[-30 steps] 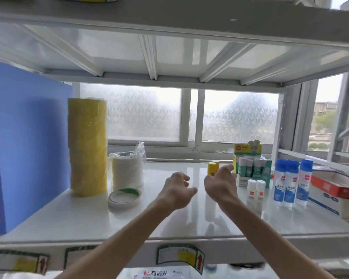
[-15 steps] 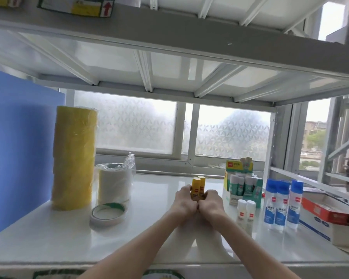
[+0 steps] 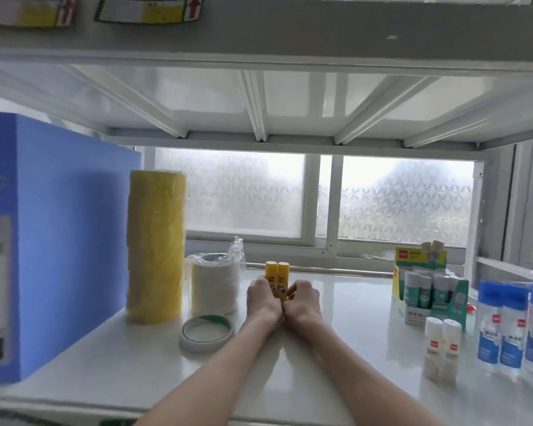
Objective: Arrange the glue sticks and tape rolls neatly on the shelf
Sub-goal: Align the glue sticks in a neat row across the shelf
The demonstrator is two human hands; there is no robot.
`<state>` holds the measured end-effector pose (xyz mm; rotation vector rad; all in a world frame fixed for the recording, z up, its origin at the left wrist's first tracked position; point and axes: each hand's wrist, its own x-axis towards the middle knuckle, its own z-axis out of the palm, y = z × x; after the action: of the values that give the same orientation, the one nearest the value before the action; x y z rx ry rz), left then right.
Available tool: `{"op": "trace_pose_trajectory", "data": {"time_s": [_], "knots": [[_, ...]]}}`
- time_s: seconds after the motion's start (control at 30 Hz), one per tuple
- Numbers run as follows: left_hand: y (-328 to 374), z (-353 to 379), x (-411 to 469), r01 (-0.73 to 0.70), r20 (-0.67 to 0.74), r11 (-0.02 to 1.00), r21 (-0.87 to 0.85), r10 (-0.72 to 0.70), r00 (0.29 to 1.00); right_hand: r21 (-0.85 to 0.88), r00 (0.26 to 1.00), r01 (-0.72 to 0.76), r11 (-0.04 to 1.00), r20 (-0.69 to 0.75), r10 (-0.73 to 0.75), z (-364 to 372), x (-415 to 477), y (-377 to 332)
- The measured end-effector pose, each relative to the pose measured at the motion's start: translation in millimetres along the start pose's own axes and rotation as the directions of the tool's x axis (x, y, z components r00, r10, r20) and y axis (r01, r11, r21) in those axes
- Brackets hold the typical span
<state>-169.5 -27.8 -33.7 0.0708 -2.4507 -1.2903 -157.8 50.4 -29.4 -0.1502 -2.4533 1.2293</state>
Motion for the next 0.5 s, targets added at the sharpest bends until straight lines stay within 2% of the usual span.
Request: {"op": "trace_pose_trajectory", "data": {"time_s": [0.2,0.5], "knots": [[-6,6,5,0.007,-0.048,1.000,0.003,-0.006,0.999,0.005,0.998,0.069,0.998,0.013,-0.069,4,12,12],[-5,3,-2,0.022,-0.151,0.998,0.065,-0.012,0.988,0.035,0.996,0.081,0.996,0.020,-0.082,7,18,17]]}}
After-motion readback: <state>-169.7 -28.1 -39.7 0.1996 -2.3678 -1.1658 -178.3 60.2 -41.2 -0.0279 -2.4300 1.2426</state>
